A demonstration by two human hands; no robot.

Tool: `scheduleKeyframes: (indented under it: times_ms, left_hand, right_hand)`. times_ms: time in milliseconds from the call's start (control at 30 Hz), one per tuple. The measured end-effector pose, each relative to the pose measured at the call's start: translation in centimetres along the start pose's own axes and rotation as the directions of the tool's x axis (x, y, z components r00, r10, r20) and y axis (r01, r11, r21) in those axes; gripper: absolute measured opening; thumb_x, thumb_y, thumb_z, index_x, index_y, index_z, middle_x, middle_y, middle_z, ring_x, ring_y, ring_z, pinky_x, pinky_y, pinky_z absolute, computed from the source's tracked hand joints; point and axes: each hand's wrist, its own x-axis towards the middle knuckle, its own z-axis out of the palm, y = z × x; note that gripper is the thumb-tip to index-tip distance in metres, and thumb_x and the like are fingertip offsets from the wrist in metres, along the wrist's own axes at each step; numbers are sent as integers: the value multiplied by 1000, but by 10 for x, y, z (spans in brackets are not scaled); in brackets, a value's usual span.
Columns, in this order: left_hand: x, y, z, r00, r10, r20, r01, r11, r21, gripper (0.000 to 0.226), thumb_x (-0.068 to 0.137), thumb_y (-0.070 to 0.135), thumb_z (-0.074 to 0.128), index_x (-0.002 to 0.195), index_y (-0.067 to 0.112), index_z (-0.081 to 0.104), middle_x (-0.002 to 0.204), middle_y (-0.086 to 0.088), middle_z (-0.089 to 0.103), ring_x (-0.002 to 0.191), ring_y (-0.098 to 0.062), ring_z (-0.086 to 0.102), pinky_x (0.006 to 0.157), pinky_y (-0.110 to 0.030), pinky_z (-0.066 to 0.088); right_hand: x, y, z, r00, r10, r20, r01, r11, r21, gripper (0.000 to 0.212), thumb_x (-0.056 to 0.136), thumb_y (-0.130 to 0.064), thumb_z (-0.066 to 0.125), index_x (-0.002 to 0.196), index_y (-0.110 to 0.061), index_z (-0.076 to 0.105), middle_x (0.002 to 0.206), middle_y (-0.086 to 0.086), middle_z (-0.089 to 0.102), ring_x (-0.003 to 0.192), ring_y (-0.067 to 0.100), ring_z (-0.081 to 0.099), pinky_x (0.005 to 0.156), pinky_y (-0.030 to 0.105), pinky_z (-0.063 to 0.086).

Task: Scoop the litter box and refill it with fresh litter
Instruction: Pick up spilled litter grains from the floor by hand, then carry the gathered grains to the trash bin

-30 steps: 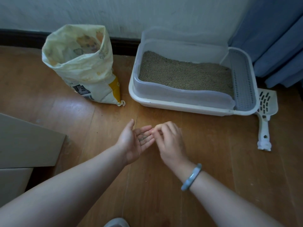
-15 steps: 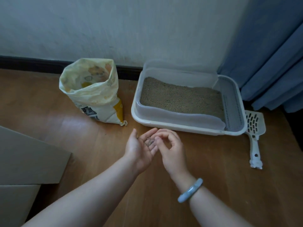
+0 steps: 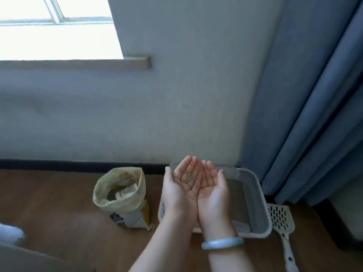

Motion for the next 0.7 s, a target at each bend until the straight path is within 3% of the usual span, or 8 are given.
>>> scheduleKeyframes:
  times_ms: [100,300,500,700]
  left_hand:
    - [-44,34,53,999,36,-35,-37,998,-56,57,102,42,26,105,0,64,100,-15,73,96,-26,67,83,-33,50]
    - [-162,94,176,999,29,-38,-33,993,-113,57,101,43,26,106,0,64,103,-16,72,95,-27,69,90,-37,48]
    - [-286,143,298,996,-86,-22,82,990,-117,60,101,42,27,97,0,70,97,-15,73,79,-25,73,64,-31,60]
    - [-399,165,399,987,-138,79,135,990,38,56,100,43,31,106,-1,64,99,-17,72,85,-25,72,80,-37,47]
  right_hand:
    - [-39,-27,55,999,45,-8,-45,999,16,33,98,-29,42,88,-6,64,79,8,72,77,16,69,79,26,54]
    - [-147,-111,168,995,99,-27,-97,994,49,33,97,-28,44,87,-3,64,78,12,72,68,17,71,69,29,56]
    - [-264,-208,271,995,72,-76,-70,997,28,33,96,-28,45,87,-2,63,81,14,72,70,20,72,72,33,55]
    - [-362,-289,336,995,35,-91,-27,996,88,34,96,-28,43,82,-3,61,87,18,70,72,24,72,68,36,57]
